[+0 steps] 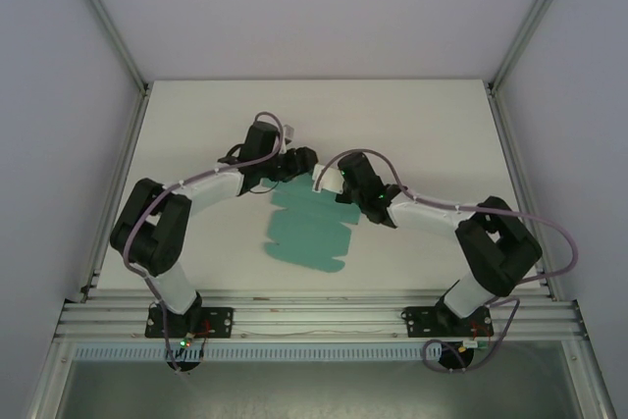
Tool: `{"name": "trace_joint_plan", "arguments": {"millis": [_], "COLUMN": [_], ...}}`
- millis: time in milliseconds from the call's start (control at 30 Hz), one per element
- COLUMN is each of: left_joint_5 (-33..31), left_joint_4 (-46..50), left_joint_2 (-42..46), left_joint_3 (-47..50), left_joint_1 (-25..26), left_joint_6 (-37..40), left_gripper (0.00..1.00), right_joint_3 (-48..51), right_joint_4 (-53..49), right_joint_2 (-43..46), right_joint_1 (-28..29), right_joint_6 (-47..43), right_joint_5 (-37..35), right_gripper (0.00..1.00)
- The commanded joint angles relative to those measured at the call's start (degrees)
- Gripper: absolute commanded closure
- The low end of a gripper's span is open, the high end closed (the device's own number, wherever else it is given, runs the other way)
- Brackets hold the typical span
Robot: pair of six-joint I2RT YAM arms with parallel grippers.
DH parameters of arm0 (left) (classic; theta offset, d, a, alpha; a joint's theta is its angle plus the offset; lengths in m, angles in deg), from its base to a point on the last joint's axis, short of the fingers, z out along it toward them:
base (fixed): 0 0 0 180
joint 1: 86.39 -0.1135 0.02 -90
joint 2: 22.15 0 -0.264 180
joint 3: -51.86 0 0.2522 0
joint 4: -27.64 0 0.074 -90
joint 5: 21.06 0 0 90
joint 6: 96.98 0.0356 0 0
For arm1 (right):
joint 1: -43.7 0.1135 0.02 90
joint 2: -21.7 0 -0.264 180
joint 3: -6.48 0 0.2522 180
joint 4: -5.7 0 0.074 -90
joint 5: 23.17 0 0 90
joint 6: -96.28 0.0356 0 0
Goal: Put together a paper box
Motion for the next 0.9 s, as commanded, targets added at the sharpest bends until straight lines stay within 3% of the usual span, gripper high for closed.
{"name": "trace_joint_plan", "arguments": {"millis": [0,100,300,500,767,867], "left_joint_5": [-6.7,-10.4,-18.0,-19.4,-18.3,-14.8], "left_joint_4": [6.7,10.3,15.2,14.6,9.3,6.7], "left_joint_2": [5.8,10.1,17.6,20.9,16.2,14.1], "left_joint_3": [0.7,3.1,10.5,19.6,22.9,22.5], "left_joint_1": [0.1,-0.8,-5.7,-13.0,-13.7,-13.6], "left_joint_6": [7.7,9.9,12.3,12.1,12.7,13.7], "left_gripper": [0.21,0.00,0.00,0.00,0.01,0.04], "right_joint_3": [0.8,0.9,1.1,0.7,0.9,1.1], "right_joint_4": [1.0,0.3,0.1,-0.4,-0.8,-0.8], "right_joint_2": [2.4,3.0,3.9,4.3,4.7,5.1], "right_joint_1": [0.7,0.7,0.4,0.1,0.0,-0.1], "right_joint_6": [0.5,0.8,1.2,1.9,3.4,4.0], "right_joint_5": [0.9,0.4,0.1,0.5,1.6,2.2], "right_gripper": [1.00,1.00,1.00,1.00,1.00,1.00]}}
